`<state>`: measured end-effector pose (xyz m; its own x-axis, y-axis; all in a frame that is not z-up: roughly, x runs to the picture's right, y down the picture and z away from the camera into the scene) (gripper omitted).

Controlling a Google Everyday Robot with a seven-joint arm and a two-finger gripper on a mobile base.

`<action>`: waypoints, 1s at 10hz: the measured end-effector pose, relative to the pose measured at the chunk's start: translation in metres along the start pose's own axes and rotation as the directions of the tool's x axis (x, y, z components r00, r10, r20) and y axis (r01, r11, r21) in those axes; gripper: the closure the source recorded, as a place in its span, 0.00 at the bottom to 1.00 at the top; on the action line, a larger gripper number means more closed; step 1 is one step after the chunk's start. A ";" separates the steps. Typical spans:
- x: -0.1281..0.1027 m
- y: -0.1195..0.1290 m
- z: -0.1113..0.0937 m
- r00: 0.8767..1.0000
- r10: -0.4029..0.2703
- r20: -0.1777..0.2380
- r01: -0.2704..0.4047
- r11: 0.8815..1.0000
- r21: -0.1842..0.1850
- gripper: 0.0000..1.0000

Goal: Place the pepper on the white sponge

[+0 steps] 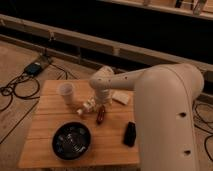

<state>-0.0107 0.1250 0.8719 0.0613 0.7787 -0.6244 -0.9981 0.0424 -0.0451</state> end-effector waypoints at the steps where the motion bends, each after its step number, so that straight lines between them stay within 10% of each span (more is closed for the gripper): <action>1: 0.000 -0.002 0.008 1.000 0.007 -0.006 -0.007 1.000 0.001 0.35; 5: 0.001 -0.005 0.024 1.000 0.013 -0.027 -0.013 1.000 0.004 0.37; 10: 0.005 -0.009 0.034 0.998 0.015 -0.064 -0.015 1.000 0.003 0.84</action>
<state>-0.0015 0.1498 0.8959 0.0466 0.7374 -0.6739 -0.9989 0.0324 -0.0336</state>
